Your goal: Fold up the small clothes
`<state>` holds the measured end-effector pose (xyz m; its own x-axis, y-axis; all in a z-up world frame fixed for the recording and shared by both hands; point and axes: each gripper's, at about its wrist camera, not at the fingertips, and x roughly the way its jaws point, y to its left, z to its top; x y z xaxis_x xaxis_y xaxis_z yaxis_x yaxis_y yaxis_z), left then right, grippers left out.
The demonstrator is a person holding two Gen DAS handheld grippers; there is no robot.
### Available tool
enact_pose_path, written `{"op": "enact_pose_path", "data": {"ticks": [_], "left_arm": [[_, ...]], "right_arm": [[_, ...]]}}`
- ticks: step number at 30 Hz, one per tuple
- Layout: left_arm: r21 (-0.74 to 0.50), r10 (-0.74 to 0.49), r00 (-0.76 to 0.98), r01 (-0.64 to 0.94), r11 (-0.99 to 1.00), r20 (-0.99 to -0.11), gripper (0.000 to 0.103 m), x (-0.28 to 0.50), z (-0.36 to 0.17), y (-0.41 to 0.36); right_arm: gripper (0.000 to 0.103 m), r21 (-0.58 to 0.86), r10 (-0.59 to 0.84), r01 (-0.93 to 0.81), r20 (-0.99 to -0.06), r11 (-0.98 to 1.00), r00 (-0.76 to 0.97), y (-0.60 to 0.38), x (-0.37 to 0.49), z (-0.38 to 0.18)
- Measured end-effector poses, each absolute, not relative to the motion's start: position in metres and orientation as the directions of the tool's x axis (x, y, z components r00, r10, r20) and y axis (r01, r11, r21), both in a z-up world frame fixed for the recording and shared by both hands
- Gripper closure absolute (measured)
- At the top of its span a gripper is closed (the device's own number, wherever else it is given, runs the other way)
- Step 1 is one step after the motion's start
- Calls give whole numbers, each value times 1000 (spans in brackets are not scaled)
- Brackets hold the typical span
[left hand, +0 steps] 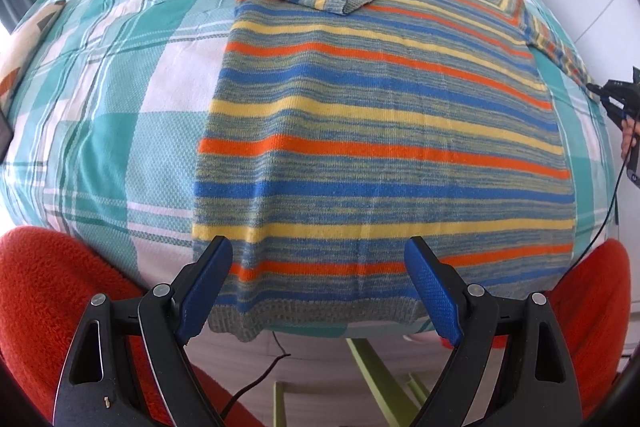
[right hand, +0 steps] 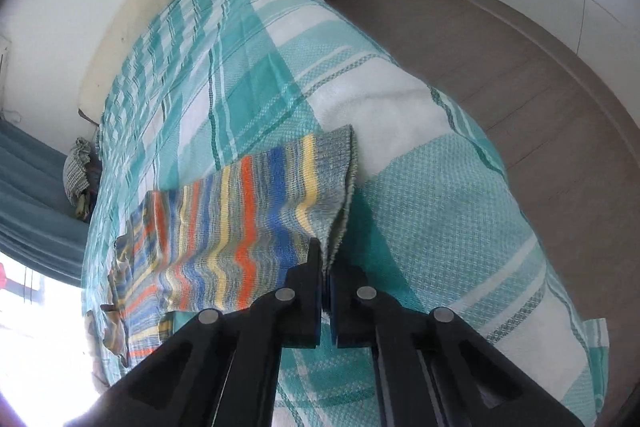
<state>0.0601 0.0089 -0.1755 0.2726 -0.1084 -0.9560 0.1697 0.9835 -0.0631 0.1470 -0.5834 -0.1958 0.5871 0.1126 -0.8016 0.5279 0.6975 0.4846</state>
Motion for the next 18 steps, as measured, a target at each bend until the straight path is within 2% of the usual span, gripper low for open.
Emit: {"op": "enact_pose_path", "data": {"ticks": [4, 11, 18], "left_arm": [[-45, -90, 271, 171, 984, -958, 14, 60, -181, 10], [-13, -63, 300, 165, 986, -952, 15, 59, -178, 15], [-47, -87, 303, 137, 989, -949, 15, 55, -185, 31]], "right_arm": [[102, 412, 73, 585, -854, 699, 514, -590, 142, -206], [102, 358, 26, 594, -870, 721, 492, -587, 145, -207], [102, 263, -45, 577, -885, 774, 464, -576, 146, -199]]}}
